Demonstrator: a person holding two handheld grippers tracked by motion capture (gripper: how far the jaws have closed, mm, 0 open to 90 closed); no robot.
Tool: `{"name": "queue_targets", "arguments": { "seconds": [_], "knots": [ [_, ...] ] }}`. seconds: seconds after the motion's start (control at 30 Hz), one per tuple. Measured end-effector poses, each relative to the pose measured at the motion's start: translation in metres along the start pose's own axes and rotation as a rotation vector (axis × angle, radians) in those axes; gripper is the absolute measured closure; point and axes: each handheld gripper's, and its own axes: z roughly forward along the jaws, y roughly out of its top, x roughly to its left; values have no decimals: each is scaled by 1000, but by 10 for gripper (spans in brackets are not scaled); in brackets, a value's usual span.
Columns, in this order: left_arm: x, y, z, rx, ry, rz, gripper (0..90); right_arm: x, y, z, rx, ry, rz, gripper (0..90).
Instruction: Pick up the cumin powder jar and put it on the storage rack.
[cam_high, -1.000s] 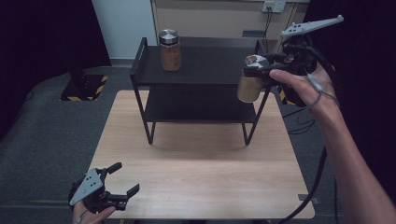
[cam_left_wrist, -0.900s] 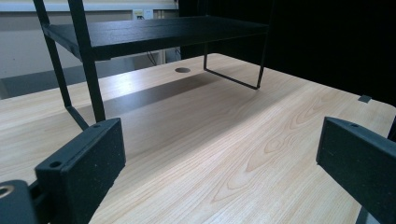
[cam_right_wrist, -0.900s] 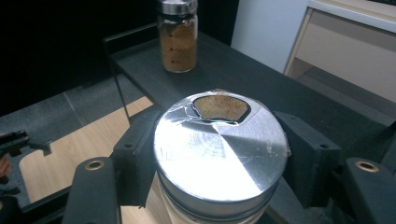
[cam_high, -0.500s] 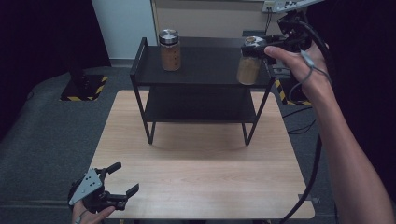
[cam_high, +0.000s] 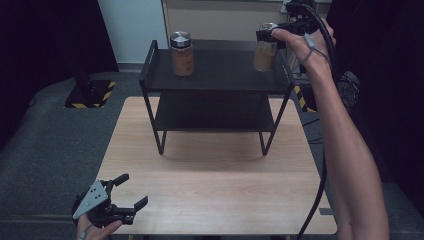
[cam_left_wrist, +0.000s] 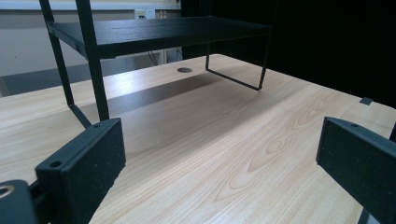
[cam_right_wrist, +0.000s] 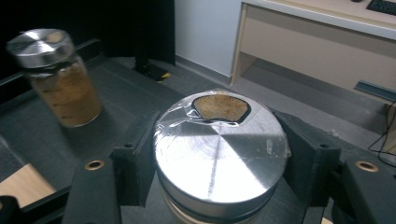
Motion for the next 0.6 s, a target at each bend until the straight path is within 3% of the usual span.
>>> {"name": "queue_targets", "arguments": {
  "seconds": [0.17,0.6],
  "knots": [
    [1,0,0,-1,0,-1,0,0,4,11,19,-16,-3,356],
    [2,0,1,5,-3,1,1,-4,-4,30,50,15,17,355]
  ]
}}
